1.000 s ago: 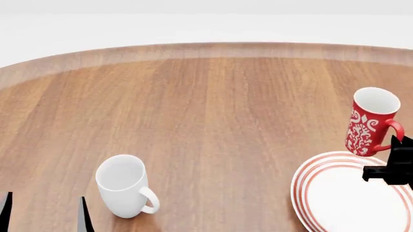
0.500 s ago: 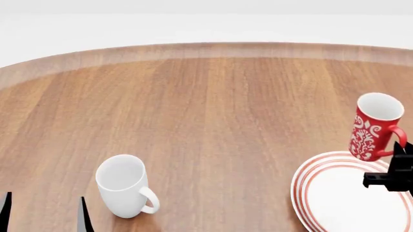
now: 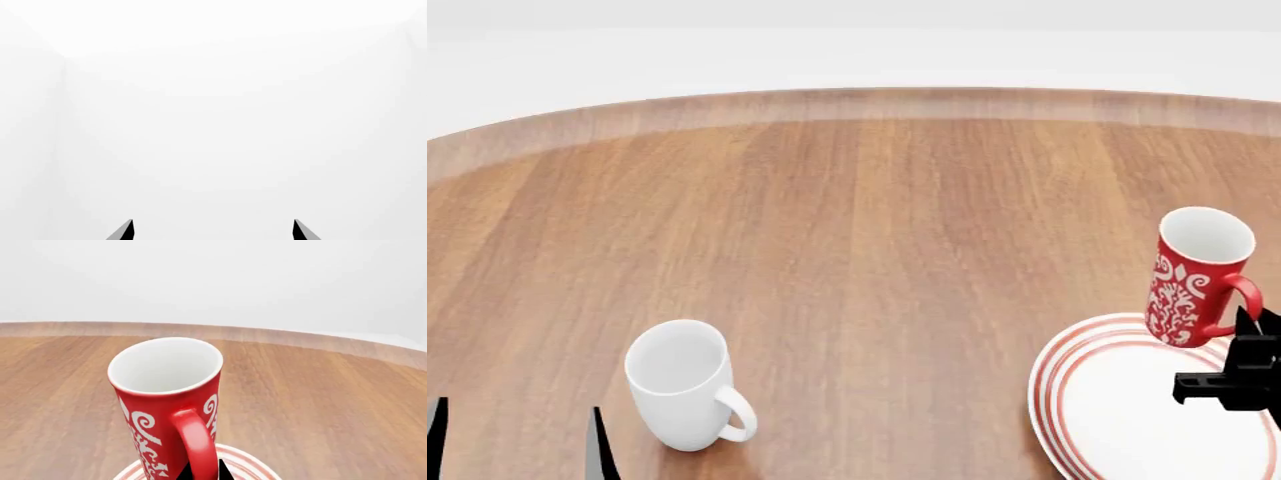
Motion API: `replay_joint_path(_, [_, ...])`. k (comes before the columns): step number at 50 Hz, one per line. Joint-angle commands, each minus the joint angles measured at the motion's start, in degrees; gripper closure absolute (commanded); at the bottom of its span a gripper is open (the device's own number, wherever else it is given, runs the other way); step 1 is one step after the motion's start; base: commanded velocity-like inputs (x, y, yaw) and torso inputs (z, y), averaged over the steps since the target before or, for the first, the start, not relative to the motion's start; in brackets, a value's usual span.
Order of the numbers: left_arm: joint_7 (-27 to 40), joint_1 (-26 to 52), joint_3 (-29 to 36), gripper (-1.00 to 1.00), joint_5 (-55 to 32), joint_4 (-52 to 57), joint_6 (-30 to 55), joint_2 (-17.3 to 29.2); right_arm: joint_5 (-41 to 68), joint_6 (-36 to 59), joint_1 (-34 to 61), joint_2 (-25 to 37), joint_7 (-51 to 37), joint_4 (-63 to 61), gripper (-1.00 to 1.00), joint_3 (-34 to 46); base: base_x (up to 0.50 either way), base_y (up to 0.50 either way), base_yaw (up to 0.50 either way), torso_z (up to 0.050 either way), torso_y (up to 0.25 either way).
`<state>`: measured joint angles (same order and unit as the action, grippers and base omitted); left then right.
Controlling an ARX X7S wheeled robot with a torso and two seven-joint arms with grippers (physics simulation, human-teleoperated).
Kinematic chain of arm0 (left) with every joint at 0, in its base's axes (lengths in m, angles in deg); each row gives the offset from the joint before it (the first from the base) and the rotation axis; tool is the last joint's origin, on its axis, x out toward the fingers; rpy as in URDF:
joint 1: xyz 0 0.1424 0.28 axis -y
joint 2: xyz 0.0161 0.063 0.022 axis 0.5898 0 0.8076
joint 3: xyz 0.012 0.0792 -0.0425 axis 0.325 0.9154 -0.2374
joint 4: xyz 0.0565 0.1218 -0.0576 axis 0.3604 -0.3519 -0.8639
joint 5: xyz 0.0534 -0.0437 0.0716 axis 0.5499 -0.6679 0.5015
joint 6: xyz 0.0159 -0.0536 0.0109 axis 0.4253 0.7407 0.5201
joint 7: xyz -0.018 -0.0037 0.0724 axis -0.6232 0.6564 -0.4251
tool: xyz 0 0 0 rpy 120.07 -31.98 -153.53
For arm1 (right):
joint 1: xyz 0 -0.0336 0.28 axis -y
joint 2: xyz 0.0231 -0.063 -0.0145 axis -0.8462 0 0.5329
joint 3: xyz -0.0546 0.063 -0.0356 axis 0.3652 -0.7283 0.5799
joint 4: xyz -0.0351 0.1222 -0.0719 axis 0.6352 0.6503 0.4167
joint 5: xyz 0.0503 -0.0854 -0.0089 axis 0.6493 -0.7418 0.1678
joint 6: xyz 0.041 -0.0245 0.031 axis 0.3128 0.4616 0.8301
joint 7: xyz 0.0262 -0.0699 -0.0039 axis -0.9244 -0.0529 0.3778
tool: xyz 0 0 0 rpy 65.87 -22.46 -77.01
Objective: Pick up the red mug and put it on the plate
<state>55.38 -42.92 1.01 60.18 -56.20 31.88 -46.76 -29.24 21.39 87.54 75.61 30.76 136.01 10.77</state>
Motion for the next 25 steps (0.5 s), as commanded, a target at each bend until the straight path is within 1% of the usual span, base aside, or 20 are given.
replay_joint_path(1, [0.72, 0.16, -0.18, -1.00, 1.15, -0.36, -0.69, -0.03, -1.88, -0.40, 0.14, -0.32, 0.64, -0.03, 1.00, -2.75, 0.00, 0.00, 0.00, 0.000, 0.000])
replay_joint_path(19, [1.44, 0.33, -0.14, -1.00, 1.79, -0.66, -1.28, 0.00, -2.55, -0.51, -0.16, -0.44, 0.95, -0.03, 1.00, -3.95, 0.00, 0.00, 0.00, 0.001, 0.000])
replay_joint_path(25, [2.29, 0.36, -0.53, -1.00, 3.25, -0.70, -1.42, -0.02, -2.72, -0.65, -0.24, -0.39, 0.77, -0.03, 1.00, -4.21, 0.00, 0.00, 0.00, 0.000, -0.012])
